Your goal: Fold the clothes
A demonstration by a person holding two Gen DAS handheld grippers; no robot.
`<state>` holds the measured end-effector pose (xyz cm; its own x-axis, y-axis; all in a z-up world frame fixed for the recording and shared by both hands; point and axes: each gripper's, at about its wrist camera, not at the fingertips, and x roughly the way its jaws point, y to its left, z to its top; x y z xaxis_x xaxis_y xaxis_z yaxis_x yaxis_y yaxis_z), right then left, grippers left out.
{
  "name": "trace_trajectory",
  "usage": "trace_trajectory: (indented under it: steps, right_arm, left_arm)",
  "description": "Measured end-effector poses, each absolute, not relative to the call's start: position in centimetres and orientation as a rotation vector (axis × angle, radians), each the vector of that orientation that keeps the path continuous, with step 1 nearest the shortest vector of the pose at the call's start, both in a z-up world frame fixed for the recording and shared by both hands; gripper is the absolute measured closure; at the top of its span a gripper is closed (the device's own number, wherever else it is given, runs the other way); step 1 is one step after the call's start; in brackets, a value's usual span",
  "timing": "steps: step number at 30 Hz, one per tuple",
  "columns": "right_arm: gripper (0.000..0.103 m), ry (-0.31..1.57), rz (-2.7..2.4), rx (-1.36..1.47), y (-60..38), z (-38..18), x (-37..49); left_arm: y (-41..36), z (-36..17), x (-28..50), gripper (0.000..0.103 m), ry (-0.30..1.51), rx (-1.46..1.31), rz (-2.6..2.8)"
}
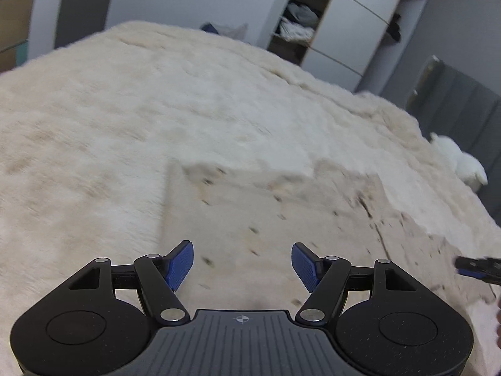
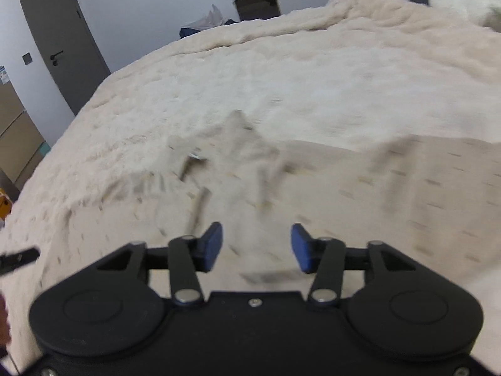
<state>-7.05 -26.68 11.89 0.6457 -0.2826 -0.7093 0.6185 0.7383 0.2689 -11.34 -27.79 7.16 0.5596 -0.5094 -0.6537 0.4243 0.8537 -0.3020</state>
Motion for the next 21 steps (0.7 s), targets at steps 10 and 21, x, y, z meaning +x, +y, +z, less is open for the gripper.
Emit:
trace_trajectory:
  steps: [10,21]
  right_arm:
    - [0.035,0.704,-0.767,0.717,-31.4,8.8,-25.8]
    - [0.034,0.425,-0.895,1.012,-39.2,3.8,-36.0]
  left_arm:
    - [-39.8,5.0,-18.6,0.037,0.812,0.096,-0.642]
    - [-44.5,4.5,-24.5,0.034,0.784,0.192,-0.724]
